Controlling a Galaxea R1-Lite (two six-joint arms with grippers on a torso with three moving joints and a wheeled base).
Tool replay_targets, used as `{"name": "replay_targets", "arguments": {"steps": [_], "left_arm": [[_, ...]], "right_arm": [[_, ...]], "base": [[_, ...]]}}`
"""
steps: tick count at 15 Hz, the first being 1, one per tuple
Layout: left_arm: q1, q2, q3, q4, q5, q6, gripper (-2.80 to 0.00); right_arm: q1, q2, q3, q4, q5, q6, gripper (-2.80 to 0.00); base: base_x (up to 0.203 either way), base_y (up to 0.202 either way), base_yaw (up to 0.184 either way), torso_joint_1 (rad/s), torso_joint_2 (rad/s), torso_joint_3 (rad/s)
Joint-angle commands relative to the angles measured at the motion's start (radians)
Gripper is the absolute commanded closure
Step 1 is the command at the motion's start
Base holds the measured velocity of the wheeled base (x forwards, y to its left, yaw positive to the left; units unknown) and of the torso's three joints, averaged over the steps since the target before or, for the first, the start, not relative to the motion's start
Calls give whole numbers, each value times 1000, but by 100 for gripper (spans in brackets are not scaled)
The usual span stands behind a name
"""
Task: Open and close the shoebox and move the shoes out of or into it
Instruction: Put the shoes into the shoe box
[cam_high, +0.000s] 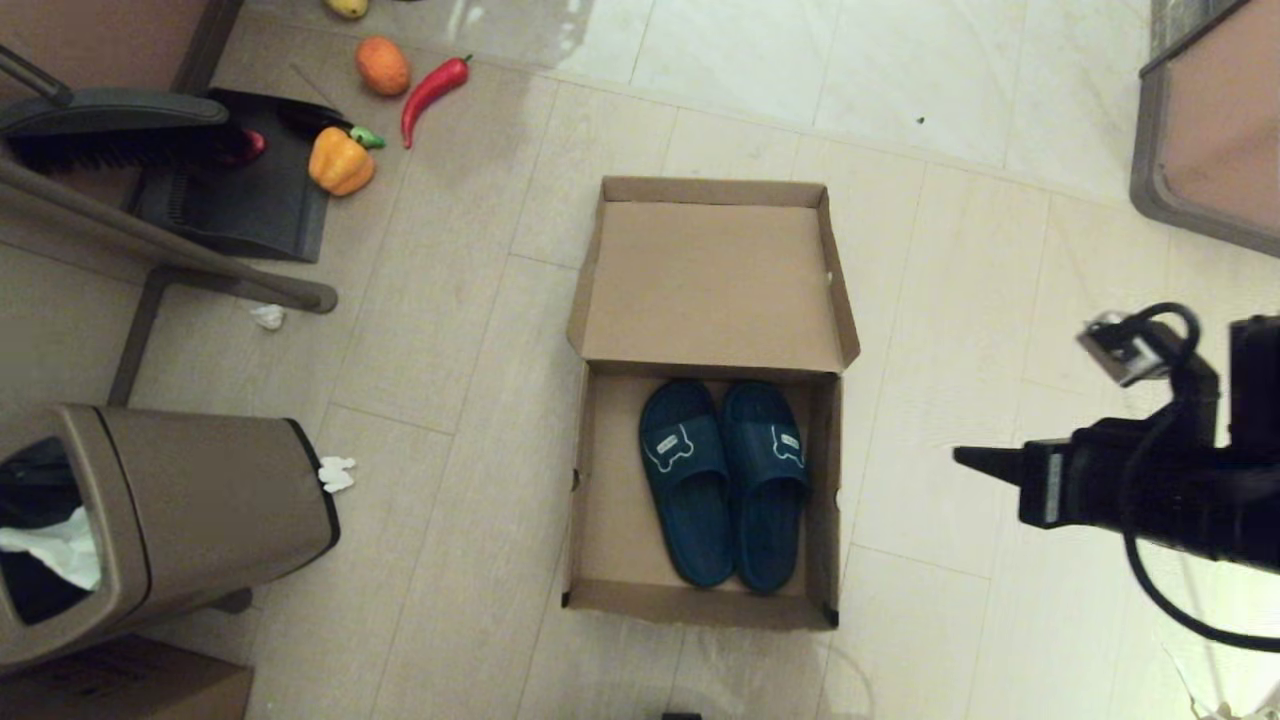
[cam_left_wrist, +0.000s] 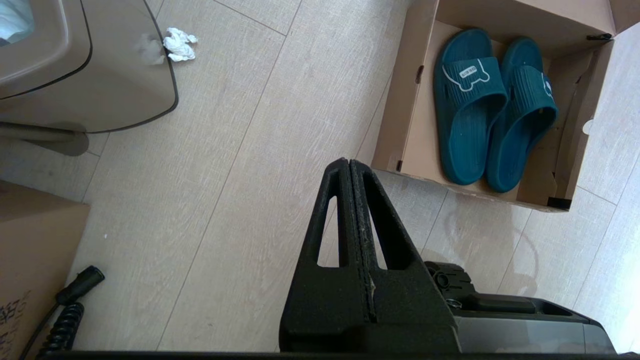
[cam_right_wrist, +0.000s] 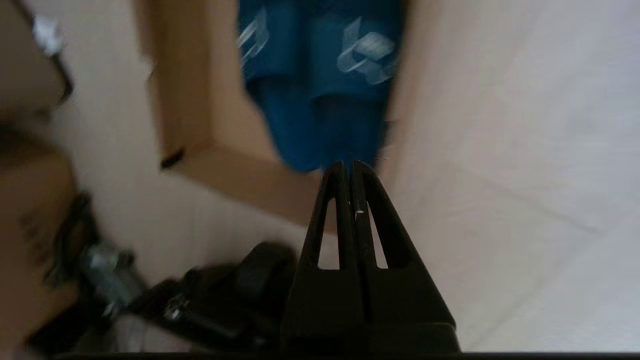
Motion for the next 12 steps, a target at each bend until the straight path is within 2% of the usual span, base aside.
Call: {"name": "replay_targets", "arguments": {"steps": [1,4,6,8,9,12], "left_arm": [[0,1,15,0,0,-1,0],[0,1,15,0,0,-1,0],[0,1,15,0,0,-1,0],[0,1,15,0,0,-1,0],[0,1,15,0,0,-1,0],[0,1,15,0,0,-1,0]], "right_arm": [[75,134,-4,-16,-9,4,0],[97,239,-25,-126,-47,6,0],[97,319,-61,-199,-119,14,0],[98,372,-80,-233,-157,33,0],[100,386,-73,-239,-160,36,-280],[132,448,-60,-316,-163,33,-280]], "base": [[0,0,0,0,0,0],[0,0,0,0,0,0],[0,0,0,0,0,0],[0,0,0,0,0,0],[0,0,0,0,0,0],[0,0,0,0,0,0]]}}
